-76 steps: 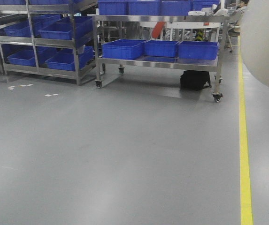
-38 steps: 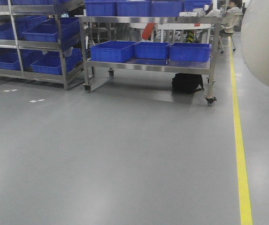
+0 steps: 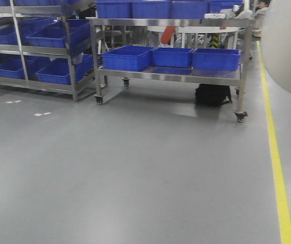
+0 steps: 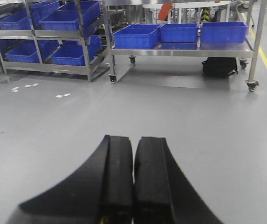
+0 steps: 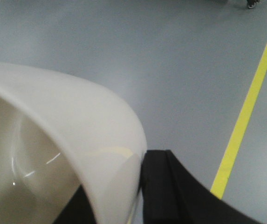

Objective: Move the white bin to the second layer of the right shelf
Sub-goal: 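Drive past the blue-crate shelving carrying the bin in the right gripper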

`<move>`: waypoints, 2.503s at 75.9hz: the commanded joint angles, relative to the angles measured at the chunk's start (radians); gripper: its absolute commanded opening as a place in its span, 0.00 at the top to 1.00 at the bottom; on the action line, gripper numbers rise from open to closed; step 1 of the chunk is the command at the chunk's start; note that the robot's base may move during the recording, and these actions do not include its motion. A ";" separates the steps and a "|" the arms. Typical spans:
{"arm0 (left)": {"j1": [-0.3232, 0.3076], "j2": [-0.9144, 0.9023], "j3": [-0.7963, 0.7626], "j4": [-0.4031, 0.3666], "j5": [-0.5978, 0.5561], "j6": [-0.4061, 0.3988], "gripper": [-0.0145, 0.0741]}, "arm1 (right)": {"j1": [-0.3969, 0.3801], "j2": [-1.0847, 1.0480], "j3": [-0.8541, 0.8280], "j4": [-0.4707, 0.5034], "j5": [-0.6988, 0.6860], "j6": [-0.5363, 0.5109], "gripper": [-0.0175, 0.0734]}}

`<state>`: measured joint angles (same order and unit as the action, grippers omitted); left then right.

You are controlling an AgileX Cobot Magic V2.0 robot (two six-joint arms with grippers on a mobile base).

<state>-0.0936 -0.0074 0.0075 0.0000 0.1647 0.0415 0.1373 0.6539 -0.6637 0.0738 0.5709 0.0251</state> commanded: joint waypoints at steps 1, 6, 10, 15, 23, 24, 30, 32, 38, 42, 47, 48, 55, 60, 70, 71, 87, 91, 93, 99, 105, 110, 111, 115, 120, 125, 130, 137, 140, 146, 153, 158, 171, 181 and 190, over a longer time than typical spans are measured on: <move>-0.005 -0.014 0.037 0.000 -0.087 -0.003 0.74 | -0.005 -0.002 -0.032 0.003 -0.095 0.000 0.75; -0.005 -0.014 0.037 0.000 -0.087 -0.003 0.74 | -0.005 -0.002 -0.032 0.003 -0.095 0.000 0.75; -0.005 -0.014 0.037 0.000 -0.087 -0.003 0.74 | -0.005 -0.002 -0.032 0.003 -0.095 0.000 0.75; -0.005 -0.014 0.037 0.000 -0.087 -0.003 0.74 | -0.005 -0.002 -0.032 0.003 -0.095 0.000 0.75; -0.005 -0.014 0.037 0.000 -0.087 -0.003 0.74 | -0.005 -0.002 -0.032 0.003 -0.095 0.000 0.75; -0.005 -0.014 0.037 0.000 -0.087 -0.003 0.74 | -0.005 -0.002 -0.032 0.003 -0.095 0.000 0.75; -0.005 -0.014 0.037 0.000 -0.087 -0.003 0.74 | -0.005 -0.002 -0.032 0.003 -0.095 0.000 0.75; -0.005 -0.014 0.037 0.000 -0.087 -0.003 0.74 | -0.005 -0.002 -0.032 0.003 -0.095 0.000 0.75; -0.005 -0.014 0.037 0.000 -0.087 -0.003 0.74 | -0.005 -0.002 -0.032 0.003 -0.095 0.000 0.75; -0.005 -0.014 0.037 0.000 -0.087 -0.003 0.74 | -0.005 -0.002 -0.032 0.003 -0.095 0.000 0.75; -0.005 -0.014 0.037 0.000 -0.087 -0.003 0.74 | -0.005 -0.002 -0.032 0.003 -0.095 0.000 0.75; -0.005 -0.014 0.037 0.000 -0.087 -0.003 0.74 | -0.005 -0.002 -0.032 0.003 -0.095 0.000 0.75; -0.005 -0.014 0.037 0.000 -0.087 -0.003 0.74 | -0.005 -0.002 -0.032 0.003 -0.095 0.000 0.75; -0.005 -0.014 0.037 0.000 -0.087 -0.003 0.74 | -0.005 -0.002 -0.032 0.003 -0.095 0.000 0.75; -0.005 -0.014 0.037 0.000 -0.087 -0.003 0.74 | -0.005 -0.002 -0.032 0.003 -0.095 0.000 0.75; -0.005 -0.014 0.037 0.000 -0.087 -0.003 0.74 | -0.005 -0.002 -0.032 0.003 -0.095 0.000 0.75; -0.005 -0.014 0.037 0.000 -0.087 -0.003 0.74 | -0.005 -0.002 -0.032 0.003 -0.095 0.000 0.75; -0.005 -0.014 0.037 0.000 -0.087 -0.003 0.74 | -0.005 -0.002 -0.032 0.003 -0.095 0.000 0.75; -0.005 -0.014 0.037 0.000 -0.087 -0.003 0.74 | -0.005 -0.002 -0.032 0.003 -0.095 0.000 0.75; -0.005 -0.014 0.037 0.000 -0.087 -0.003 0.74 | -0.005 -0.002 -0.032 0.003 -0.095 0.000 0.75; -0.005 -0.014 0.037 0.000 -0.087 -0.003 0.74 | -0.005 -0.002 -0.032 0.003 -0.095 0.000 0.75; -0.005 -0.014 0.037 0.000 -0.087 -0.003 0.74 | -0.005 -0.002 -0.032 0.003 -0.095 0.000 0.75; -0.005 -0.014 0.037 0.000 -0.087 -0.003 0.74 | -0.005 -0.002 -0.032 0.003 -0.095 0.000 0.75; -0.005 -0.014 0.037 0.000 -0.087 -0.003 0.74 | -0.005 -0.002 -0.032 0.003 -0.095 0.000 0.75; -0.005 -0.014 0.037 0.000 -0.087 -0.003 0.74 | -0.005 -0.002 -0.032 0.003 -0.095 0.000 0.75; -0.005 -0.014 0.037 0.000 -0.087 -0.003 0.74 | -0.005 -0.002 -0.032 0.003 -0.095 0.000 0.75; -0.005 -0.014 0.037 0.000 -0.087 -0.003 0.74 | -0.005 -0.002 -0.032 0.003 -0.095 0.000 0.75; -0.005 -0.014 0.037 0.000 -0.087 -0.003 0.74 | -0.005 -0.002 -0.032 0.003 -0.095 0.000 0.75; -0.005 -0.014 0.037 0.000 -0.087 -0.003 0.74 | -0.005 -0.002 -0.032 0.003 -0.095 0.000 0.75; -0.005 -0.014 0.037 0.000 -0.087 -0.003 0.74 | -0.005 -0.002 -0.032 0.003 -0.095 0.000 0.75; -0.005 -0.014 0.037 0.000 -0.087 -0.003 0.74 | -0.005 -0.002 -0.032 0.003 -0.095 0.000 0.75; -0.005 -0.014 0.037 0.000 -0.087 -0.003 0.74 | -0.005 -0.002 -0.032 0.003 -0.095 0.000 0.75; -0.005 -0.014 0.037 0.000 -0.087 -0.003 0.74 | -0.005 -0.002 -0.032 0.003 -0.095 0.000 0.75; -0.005 -0.014 0.037 0.000 -0.087 -0.003 0.74 | -0.005 -0.002 -0.032 0.003 -0.095 0.000 0.75; -0.005 -0.014 0.037 0.000 -0.087 -0.003 0.74 | -0.005 -0.002 -0.032 0.003 -0.095 0.000 0.75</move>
<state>-0.0936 -0.0074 0.0075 0.0000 0.1647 0.0415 0.1373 0.6539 -0.6637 0.0738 0.5709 0.0251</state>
